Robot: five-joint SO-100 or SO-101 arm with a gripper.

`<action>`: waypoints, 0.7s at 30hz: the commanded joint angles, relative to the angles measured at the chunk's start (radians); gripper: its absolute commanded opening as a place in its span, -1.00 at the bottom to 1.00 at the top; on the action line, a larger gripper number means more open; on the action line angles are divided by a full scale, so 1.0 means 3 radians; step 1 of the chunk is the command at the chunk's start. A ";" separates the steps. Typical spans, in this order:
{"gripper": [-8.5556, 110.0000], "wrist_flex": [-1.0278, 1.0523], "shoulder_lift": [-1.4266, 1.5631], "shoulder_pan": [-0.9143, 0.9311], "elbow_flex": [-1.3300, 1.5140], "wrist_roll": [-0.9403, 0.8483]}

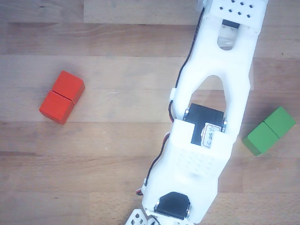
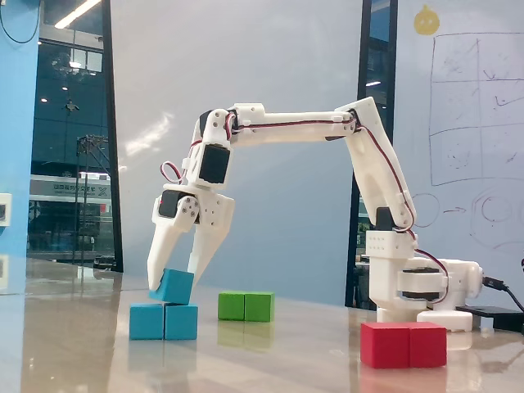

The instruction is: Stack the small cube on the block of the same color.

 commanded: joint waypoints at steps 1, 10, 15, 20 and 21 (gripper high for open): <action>-0.80 0.0015 0.0092 -0.0015 -0.0235 -0.0020; -0.80 0.0015 0.0087 -0.0026 -0.0225 -0.0020; -0.69 0.0020 0.0087 -0.0026 -0.0225 -0.0020; -0.45 -0.0005 0.0087 -0.0015 -0.0225 0.0015; -0.42 -0.0015 0.0087 -0.0015 -0.0225 0.0000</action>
